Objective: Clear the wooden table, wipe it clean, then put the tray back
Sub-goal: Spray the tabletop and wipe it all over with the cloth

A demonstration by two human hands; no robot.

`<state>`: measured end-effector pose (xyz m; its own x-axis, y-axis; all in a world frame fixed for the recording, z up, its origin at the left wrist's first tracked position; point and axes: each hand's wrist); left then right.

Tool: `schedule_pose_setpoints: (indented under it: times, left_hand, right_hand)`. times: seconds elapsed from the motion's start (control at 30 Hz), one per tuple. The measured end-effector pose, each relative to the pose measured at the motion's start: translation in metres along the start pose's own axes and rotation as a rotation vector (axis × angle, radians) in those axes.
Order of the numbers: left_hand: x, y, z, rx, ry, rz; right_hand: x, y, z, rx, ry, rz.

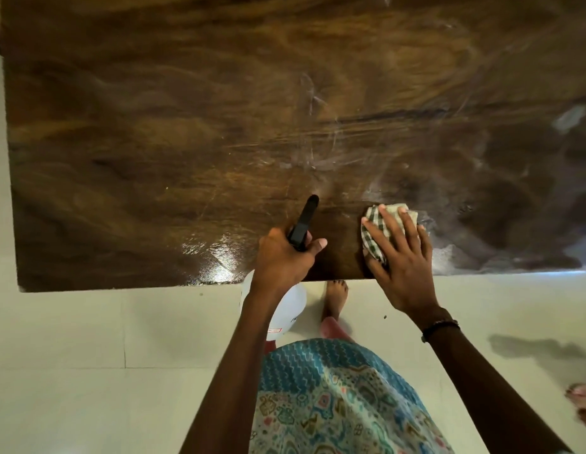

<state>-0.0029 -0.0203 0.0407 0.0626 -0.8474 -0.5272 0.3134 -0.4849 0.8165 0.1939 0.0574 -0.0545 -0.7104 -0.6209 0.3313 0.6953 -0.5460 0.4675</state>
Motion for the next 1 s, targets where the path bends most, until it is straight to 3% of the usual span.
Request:
schedule_pose_setpoints:
  times: [0.27, 0.53, 0.7, 0.83, 1.0]
  left_hand:
    - [-0.010, -0.003, 0.004, 0.027, -0.004, 0.025]
    - [-0.018, -0.008, 0.028, 0.004, 0.050, -0.008]
    - [-0.027, -0.011, 0.047, -0.042, 0.130, -0.020]
    - [-0.036, -0.012, 0.059, -0.006, 0.111, -0.028]
    - [-0.037, -0.020, 0.077, 0.058, 0.136, -0.058]
  right_hand:
    - [-0.011, -0.014, 0.013, 0.052, 0.085, 0.074]
    - [0.035, -0.087, 0.032, -0.059, 0.017, -0.067]
    - [0.095, -0.132, 0.022, -0.014, 0.128, 0.214]
    - [0.083, -0.094, 0.003, 0.004, 0.241, 0.411]
    - [0.015, -0.071, 0.023, -0.018, 0.210, 0.098]
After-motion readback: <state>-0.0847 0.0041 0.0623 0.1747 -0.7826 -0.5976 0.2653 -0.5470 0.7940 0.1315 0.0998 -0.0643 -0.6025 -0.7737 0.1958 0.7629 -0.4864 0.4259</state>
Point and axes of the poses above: each hand's wrist, its own y-axis away from the middle knuckle, its own z-axis out of the back of the hand, x = y × z, and after that the axes turned 15 degrees about x, right-handed
